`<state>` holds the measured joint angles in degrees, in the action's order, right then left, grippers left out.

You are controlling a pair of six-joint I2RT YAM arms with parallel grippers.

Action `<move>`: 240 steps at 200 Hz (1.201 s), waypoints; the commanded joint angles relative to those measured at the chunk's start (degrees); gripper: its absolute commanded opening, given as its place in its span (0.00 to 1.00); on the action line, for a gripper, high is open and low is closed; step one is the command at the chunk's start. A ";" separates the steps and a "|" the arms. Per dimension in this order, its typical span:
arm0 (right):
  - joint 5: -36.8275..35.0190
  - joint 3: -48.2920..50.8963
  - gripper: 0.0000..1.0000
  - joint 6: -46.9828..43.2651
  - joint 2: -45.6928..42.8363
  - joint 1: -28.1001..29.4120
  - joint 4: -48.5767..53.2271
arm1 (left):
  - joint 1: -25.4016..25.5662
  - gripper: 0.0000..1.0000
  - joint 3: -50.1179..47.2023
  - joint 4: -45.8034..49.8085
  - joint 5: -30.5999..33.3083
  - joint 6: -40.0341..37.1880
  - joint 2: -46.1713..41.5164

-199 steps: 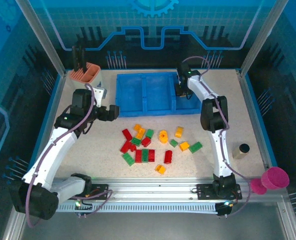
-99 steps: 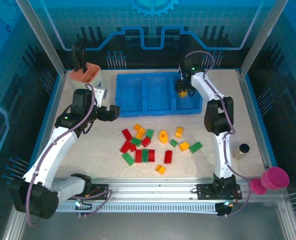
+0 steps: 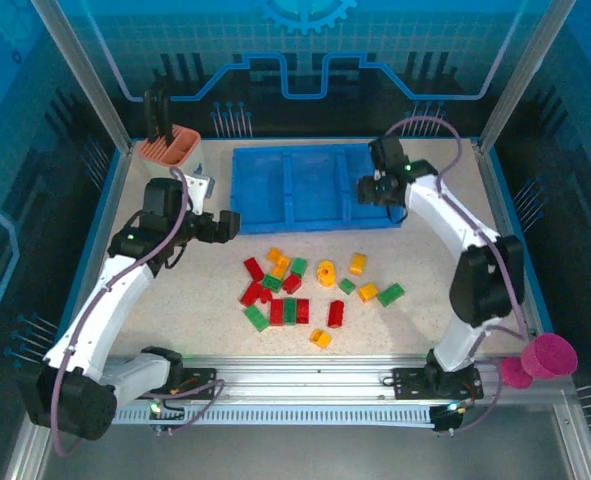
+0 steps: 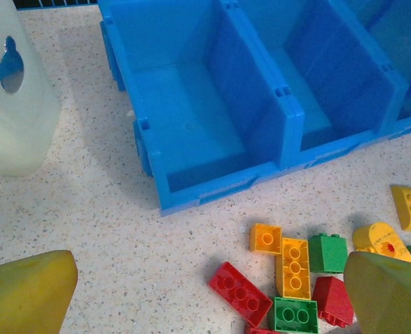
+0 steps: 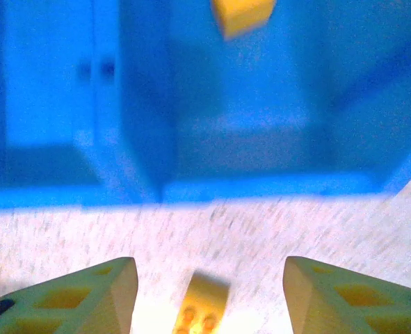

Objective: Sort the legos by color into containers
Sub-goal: Place the lego in the container, then pick up the lego from the center of the table.

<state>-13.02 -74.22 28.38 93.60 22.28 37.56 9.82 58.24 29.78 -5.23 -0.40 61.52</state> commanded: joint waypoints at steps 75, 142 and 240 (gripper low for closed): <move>8.60 16.42 0.60 15.25 2.53 4.61 -9.62 | 0.37 0.99 0.22 0.89 -2.69 -0.08 -3.07; 6.61 16.26 0.53 13.88 8.49 5.04 -8.38 | 0.37 0.99 1.36 2.26 -2.33 -0.38 -3.42; -1.18 9.21 0.25 3.41 6.67 4.85 -1.05 | 0.29 0.99 25.60 12.58 -4.18 -4.24 4.88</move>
<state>-9.87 -61.32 36.67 101.01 26.68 33.45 9.93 78.46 38.92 -6.59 -0.80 64.55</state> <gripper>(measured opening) 0.327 0.994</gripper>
